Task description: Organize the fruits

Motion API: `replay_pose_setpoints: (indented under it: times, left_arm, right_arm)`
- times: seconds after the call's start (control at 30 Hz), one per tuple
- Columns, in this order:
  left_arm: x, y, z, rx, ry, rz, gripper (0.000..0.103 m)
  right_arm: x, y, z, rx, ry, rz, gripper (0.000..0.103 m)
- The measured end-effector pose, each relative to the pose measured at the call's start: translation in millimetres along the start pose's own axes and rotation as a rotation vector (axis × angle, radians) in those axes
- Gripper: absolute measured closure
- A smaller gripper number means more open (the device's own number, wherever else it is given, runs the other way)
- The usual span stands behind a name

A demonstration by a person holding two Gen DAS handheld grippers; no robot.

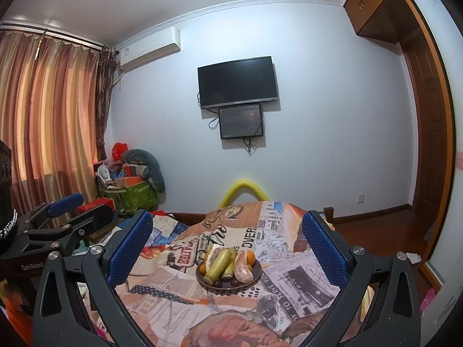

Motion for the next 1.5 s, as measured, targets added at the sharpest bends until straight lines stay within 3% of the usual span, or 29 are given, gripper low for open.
replay_pose_setpoints:
  times: [1.5]
  left_arm:
    - [-7.0, -2.5, -4.0, 0.014, -0.031, 0.027, 0.0]
  right_arm:
    - [-0.1, 3.3, -1.1, 0.012, -0.019, -0.003, 0.0]
Point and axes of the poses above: each gripper's, at about its wrist camera, not at the fingertips, and x roughly against the way its jaws point, z to its left, y to its top, the point moved 8 cm from there along -x, roughly the way its jaws point, and after that the axes turned 4 degrees about -y, right-handed, at the moved point
